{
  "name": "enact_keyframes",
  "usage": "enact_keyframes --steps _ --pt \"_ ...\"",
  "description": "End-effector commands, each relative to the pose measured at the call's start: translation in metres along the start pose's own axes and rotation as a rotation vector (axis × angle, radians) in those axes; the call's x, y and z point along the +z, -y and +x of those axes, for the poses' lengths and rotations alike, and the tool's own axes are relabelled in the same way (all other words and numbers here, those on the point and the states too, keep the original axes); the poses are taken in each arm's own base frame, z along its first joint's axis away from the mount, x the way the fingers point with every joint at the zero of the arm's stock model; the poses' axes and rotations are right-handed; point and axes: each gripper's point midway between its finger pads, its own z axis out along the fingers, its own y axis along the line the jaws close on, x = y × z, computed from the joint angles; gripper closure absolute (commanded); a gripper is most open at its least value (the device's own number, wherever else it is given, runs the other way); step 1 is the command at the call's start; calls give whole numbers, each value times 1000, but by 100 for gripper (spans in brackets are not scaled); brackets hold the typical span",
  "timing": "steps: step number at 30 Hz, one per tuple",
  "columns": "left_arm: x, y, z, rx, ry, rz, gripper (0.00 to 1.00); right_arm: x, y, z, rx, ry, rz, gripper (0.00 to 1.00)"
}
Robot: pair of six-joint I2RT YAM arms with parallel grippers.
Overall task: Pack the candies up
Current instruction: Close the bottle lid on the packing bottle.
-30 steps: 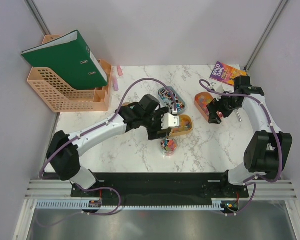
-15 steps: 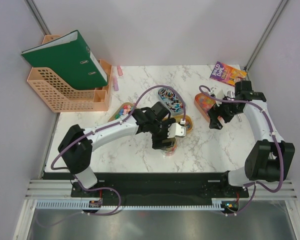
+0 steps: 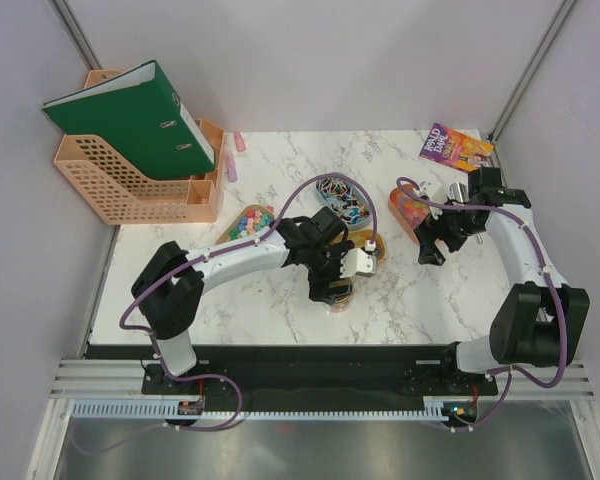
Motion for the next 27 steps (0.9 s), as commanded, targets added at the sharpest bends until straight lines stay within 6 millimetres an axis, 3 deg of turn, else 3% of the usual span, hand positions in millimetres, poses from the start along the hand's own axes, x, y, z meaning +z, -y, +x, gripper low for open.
enact_keyframes --steps 1,14,23,26,27 --pt "1 1 -23 -11 62 21 17 -4 -2 -7 -39 27 -3 2" --pt "-3 6 -30 -23 76 20 17 -3 -2 -6 -39 26 -5 2" --pt "6 6 -32 -25 61 27 13 -1 -3 -7 -34 31 -15 2" --pt "6 6 -36 -28 63 18 8 -2 -4 -6 -39 30 -10 2" --pt "3 7 -38 -27 68 13 1 -2 -4 -5 -41 28 -11 2"
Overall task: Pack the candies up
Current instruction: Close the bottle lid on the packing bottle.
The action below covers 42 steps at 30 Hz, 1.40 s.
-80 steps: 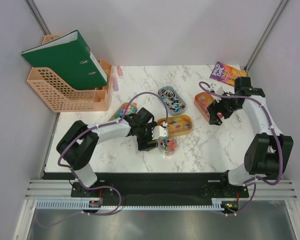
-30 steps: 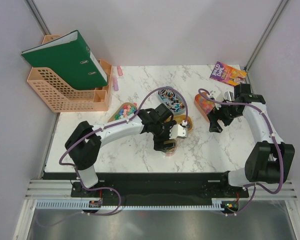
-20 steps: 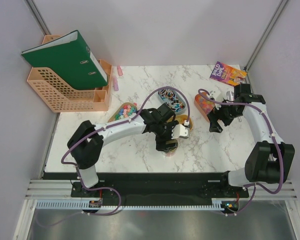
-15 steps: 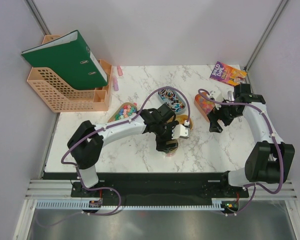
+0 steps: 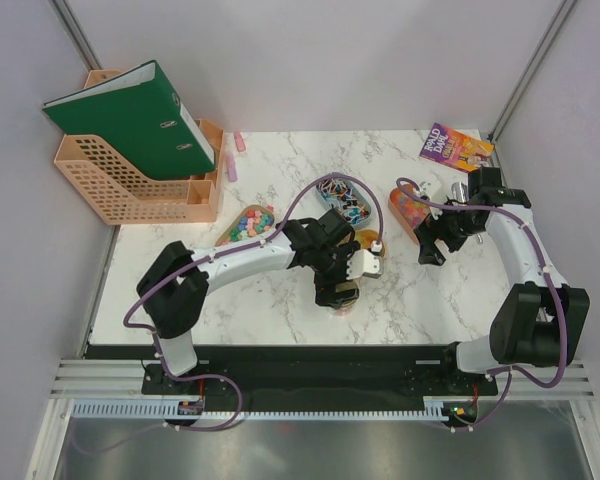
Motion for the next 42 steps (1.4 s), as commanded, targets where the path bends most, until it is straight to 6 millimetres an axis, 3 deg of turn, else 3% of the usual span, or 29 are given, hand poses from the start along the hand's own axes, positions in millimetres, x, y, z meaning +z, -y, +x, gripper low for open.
enact_keyframes --steps 1,10,14,20,22,23,25,26,27,28,29,36,38,42 --pt "-5 1 -26 -13 55 -16 0 -2 -4 -5 -33 30 -10 2" --pt "-26 3 -33 -2 81 -70 0 -5 -3 -11 -31 46 -3 2" --pt "-58 0 -40 36 103 -154 0 -10 0 -16 -37 54 20 2" --pt "-94 15 -26 83 105 -223 0 -17 -2 -31 -36 92 20 2" --pt "-95 19 -13 34 92 -231 0 -18 -9 -39 -55 108 5 2" --pt "-95 19 -8 1 90 -240 5 -14 -22 -46 -100 109 -28 2" --pt "-102 8 6 -166 131 -296 21 -5 -45 -55 -193 96 -70 17" --pt "-106 2 11 -239 152 -323 61 -2 -57 -61 -234 92 -88 29" --pt "-110 -9 24 -376 180 -360 87 6 -81 -70 -272 93 -147 62" --pt "-112 -13 31 -440 185 -384 98 10 -92 -75 -279 105 -181 79" --pt "-115 -21 40 -512 196 -409 98 13 -102 -80 -278 116 -211 100" --pt "-91 -13 80 -947 284 -323 98 39 -149 -89 -408 72 -345 100" --pt "-87 -11 81 -972 323 -291 98 50 -163 -89 -451 40 -385 100" --pt "-77 -5 104 -1032 308 -315 98 69 -188 -87 -549 -19 -424 100"
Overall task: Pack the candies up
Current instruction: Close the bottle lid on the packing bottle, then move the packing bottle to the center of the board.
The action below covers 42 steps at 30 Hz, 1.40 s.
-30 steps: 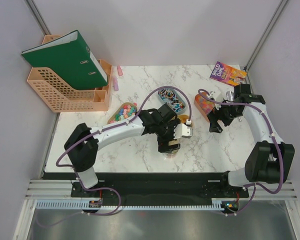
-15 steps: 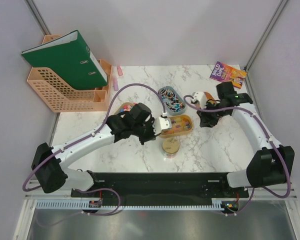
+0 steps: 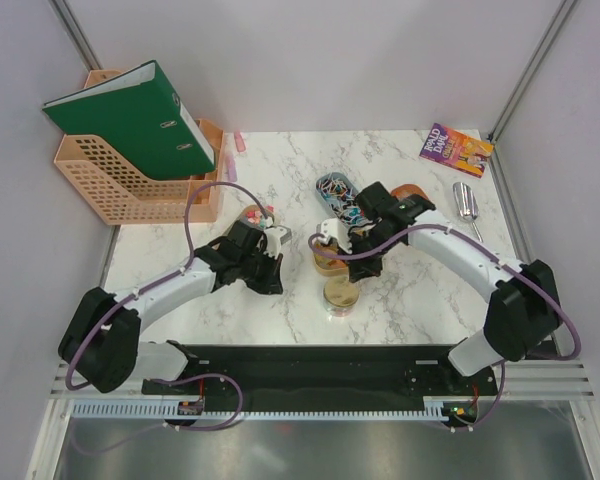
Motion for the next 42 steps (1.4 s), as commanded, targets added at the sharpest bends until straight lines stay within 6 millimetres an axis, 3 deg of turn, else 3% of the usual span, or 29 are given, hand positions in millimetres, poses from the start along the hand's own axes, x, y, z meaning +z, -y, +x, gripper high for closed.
enact_keyframes --steps 1,5,9,14,17,22,23,24,25,27,28,30,31,33,34,35,36,37,38,39,41,42 --pt "-3 7 -18 -77 107 36 98 17 -6 -18 -93 -7 -30 100" --pt "-6 -3 -22 -90 144 14 98 50 -21 -4 -89 -89 -62 100" --pt "-9 -6 -25 -93 160 15 98 73 -19 13 -106 -164 -40 100" --pt "-13 -11 -25 -101 174 0 98 64 -13 4 -118 -171 -7 100" --pt "-14 -12 -25 -110 179 -3 98 49 -11 -13 -146 -148 19 100" --pt "-17 -8 -19 -111 184 18 97 28 -12 -20 -185 -139 51 100" --pt "-14 -7 -8 -127 169 32 86 25 -11 -20 -181 -139 63 100" --pt "-13 2 -5 -118 170 89 63 18 -10 -23 -177 -118 82 100" --pt "-11 7 -5 -96 186 114 32 11 -2 -22 -145 -97 106 100" --pt "-5 11 4 -97 171 132 25 -7 8 -30 -64 0 165 100" --pt "-1 19 5 -69 162 154 19 -24 26 -26 5 44 228 76" --pt "6 30 0 -3 165 167 16 -50 46 -30 74 129 348 42" --pt "8 44 0 39 167 212 11 -60 52 -30 89 144 387 19" --pt "19 52 1 105 175 211 11 -84 64 -26 98 158 479 9" --pt "23 65 7 158 165 230 12 -92 67 -25 95 158 504 6" --pt "28 67 16 195 161 234 13 -98 69 -24 89 155 529 5" --pt "33 69 6 241 223 216 15 -105 70 -23 84 159 555 5" --pt "38 75 11 287 232 213 16 -113 75 -18 98 155 586 4" --pt "44 70 19 326 240 192 16 -117 76 -15 108 159 596 4" --pt "47 71 8 354 311 179 16 -120 77 -13 123 164 603 4" --pt "59 64 23 395 314 163 15 -124 81 2 187 175 608 4" --pt "61 67 16 410 352 171 15 -124 80 7 203 179 598 4"
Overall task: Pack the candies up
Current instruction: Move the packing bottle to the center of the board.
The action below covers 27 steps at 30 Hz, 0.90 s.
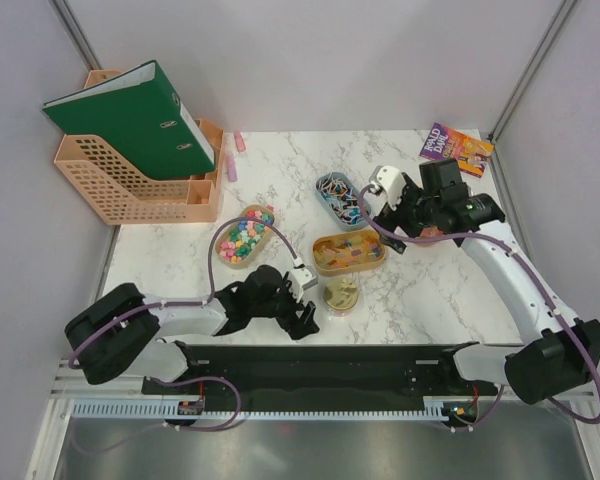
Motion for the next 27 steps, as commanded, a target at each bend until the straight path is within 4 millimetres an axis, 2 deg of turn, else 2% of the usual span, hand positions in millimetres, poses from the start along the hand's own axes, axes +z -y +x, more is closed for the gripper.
enact_keyframes --steps 1,3,6,8,10,11,14,15,17,18,19,20,22,23,25,27 --pt "15 -15 -21 147 148 -65 15 -10 18 13 81 21 33 4" --pt "20 -22 -18 178 145 -111 14 -8 19 29 100 4 10 4" --pt "33 -20 -7 262 140 -94 13 -3 27 51 133 -16 -27 4" --pt "47 -14 6 324 99 -70 12 4 33 67 175 -33 -79 4" --pt "58 -8 14 379 65 -65 11 8 38 76 191 -37 -103 4" --pt "65 -12 24 380 35 -69 12 10 43 86 186 -52 -120 4" --pt "83 -2 20 420 57 -40 12 16 53 104 153 -76 -133 4" --pt "90 1 27 437 47 -27 12 17 57 109 90 -80 -139 4" --pt "102 2 18 469 88 -40 12 24 58 120 57 -99 -174 4" --pt "108 0 26 474 69 -41 12 26 57 121 -10 -85 -209 4" --pt "113 2 22 488 86 -36 12 25 61 119 -64 -76 -232 4" --pt "117 1 21 493 102 -37 12 24 43 128 -64 -99 -330 4" --pt "126 2 21 504 123 -22 11 21 37 131 -206 -87 -410 3" --pt "128 3 23 506 124 -12 11 16 23 139 -211 -106 -481 2" --pt "135 7 21 526 147 13 9 9 7 155 -319 -134 -573 2" --pt "140 13 13 539 186 37 9 6 0 164 -379 -148 -608 2"
